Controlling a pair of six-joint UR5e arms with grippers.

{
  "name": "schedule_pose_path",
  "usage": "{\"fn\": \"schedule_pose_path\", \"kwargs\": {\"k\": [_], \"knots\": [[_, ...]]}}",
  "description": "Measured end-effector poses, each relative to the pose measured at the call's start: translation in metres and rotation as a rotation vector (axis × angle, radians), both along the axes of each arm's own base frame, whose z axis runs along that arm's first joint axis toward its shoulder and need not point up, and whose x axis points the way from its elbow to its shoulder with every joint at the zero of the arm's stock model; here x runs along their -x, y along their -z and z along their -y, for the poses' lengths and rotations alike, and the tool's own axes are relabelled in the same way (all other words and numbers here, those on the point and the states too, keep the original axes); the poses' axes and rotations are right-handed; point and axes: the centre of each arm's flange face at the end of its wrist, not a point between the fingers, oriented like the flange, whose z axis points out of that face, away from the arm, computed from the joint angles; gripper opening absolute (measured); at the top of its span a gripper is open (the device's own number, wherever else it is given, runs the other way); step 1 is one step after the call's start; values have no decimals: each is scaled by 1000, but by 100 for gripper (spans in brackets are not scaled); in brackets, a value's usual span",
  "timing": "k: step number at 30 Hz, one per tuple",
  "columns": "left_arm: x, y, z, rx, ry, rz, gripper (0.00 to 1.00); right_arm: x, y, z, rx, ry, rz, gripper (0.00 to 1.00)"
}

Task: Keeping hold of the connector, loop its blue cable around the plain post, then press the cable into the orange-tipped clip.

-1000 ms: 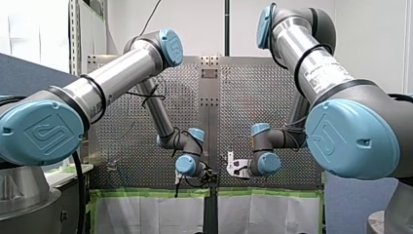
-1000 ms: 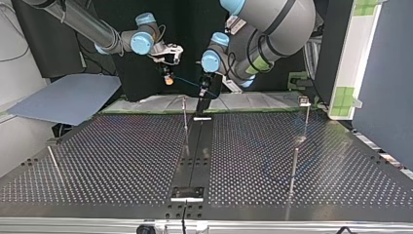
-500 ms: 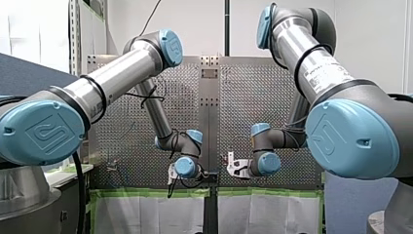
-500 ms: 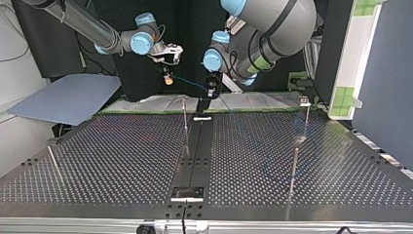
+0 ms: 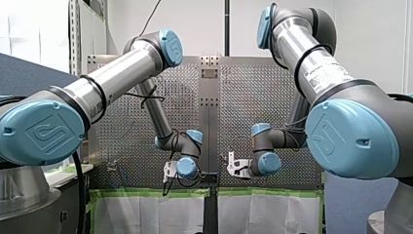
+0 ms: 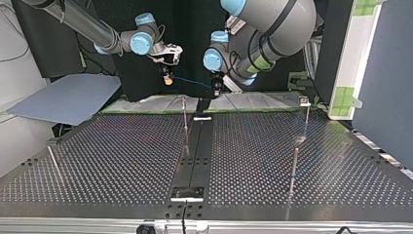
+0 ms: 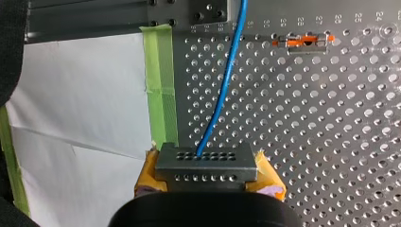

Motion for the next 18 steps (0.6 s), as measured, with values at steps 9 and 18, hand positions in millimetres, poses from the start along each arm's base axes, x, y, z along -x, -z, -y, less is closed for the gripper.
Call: {"fn": "schedule_pose_path", "kwargs": {"k": [9, 18], "knots": [[1, 0, -5, -16, -50, 20, 0, 2, 0, 2, 0, 4, 0, 0], [8, 2, 9, -25, 17, 25, 0, 5, 0, 5, 1, 13, 0, 0]]}}
